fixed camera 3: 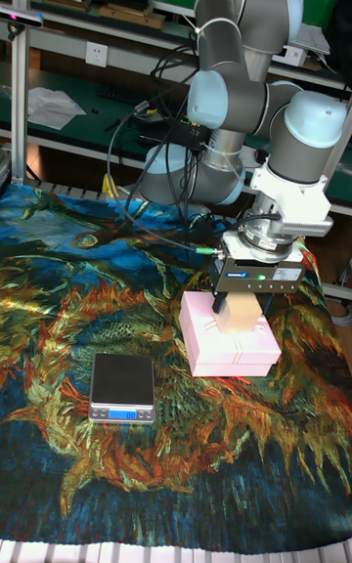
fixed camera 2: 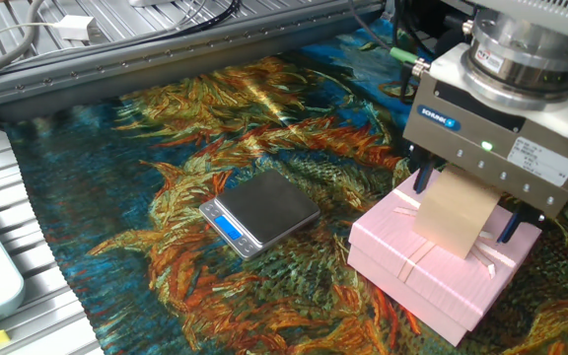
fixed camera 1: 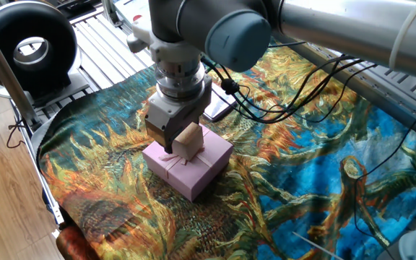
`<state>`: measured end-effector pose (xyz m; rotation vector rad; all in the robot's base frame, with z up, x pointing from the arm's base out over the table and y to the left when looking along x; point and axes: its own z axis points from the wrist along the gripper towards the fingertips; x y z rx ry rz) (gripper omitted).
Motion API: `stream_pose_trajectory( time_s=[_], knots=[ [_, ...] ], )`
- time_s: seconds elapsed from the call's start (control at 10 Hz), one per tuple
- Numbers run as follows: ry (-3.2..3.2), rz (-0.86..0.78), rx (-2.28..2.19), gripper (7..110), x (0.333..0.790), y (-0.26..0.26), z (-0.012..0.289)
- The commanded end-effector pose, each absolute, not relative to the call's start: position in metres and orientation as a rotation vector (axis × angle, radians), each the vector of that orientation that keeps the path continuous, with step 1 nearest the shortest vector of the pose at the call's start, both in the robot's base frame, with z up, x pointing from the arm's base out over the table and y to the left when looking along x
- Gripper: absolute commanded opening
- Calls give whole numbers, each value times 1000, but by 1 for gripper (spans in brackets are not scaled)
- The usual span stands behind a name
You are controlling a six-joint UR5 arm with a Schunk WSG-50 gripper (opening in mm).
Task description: Place the block on the scale
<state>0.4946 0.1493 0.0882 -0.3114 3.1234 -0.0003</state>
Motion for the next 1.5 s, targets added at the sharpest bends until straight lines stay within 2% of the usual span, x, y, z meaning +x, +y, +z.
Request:
stream_pose_trajectory(
  time_s=[0.0,0.1,0.2,1.0,1.1,1.4],
  knots=[
    [3113,25,-274,88,499,154,82],
    [3122,24,-224,88,498,153,82],
    [3140,-37,-199,22,494,143,82],
    [3121,-5,-215,22,499,147,82],
    [3118,4,-181,7,501,147,82],
    [3094,-44,2,7,513,134,88]
  ],
)
